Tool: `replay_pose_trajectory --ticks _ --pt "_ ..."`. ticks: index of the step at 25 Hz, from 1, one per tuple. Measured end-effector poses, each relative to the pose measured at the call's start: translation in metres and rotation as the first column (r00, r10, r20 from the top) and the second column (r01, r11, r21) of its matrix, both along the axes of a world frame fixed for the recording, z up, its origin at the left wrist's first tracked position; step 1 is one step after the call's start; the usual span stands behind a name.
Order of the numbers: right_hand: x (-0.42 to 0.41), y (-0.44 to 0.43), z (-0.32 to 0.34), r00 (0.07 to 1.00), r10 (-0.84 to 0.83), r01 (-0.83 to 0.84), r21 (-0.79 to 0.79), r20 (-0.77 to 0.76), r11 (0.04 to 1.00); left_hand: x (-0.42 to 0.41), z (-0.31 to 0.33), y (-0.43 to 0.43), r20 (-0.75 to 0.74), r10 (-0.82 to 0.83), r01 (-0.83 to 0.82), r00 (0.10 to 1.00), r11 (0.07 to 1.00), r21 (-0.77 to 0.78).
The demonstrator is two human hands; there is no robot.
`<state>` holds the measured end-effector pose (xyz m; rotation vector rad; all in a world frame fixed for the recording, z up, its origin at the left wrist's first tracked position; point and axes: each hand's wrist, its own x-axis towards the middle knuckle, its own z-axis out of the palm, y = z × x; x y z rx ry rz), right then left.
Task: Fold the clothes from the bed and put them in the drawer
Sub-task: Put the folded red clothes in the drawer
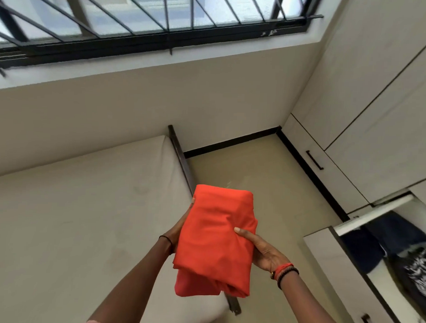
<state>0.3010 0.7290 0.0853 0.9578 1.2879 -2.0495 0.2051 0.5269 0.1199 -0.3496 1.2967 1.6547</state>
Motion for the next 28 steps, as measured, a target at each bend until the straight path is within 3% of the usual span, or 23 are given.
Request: replay_pose_trajectory --ticks 4,9,15,19,28 --pt "0.024 0.046 0.017 0.988 -0.15 0.145 -0.11 -0.04 0.983 0.006 -0.002 0.055 -0.014 -0.058 0.059 0.998 0.998 0.012" --pt "0.053 0.082 0.028 0.968 -0.251 0.246 -0.107 -0.03 0.963 0.011 -0.002 0.107 0.049 -0.168 0.167 0.985 0.985 0.039" --pt "0.079 0.114 0.029 0.898 -0.439 0.436 -0.065 -0.033 0.898 0.009 0.009 0.176 0.005 -0.296 0.296 0.955 0.955 -0.01" --pt "0.1 0.139 0.021 0.801 -0.598 0.598 -0.009 -0.023 0.802 0.002 0.004 0.225 0.052 -0.522 0.524 0.851 0.849 -0.064" --pt "0.165 0.218 0.022 0.641 -0.767 0.767 0.023 -0.032 0.641 0.039 0.003 0.334 0.022 -0.78 0.78 0.625 0.624 -0.04"
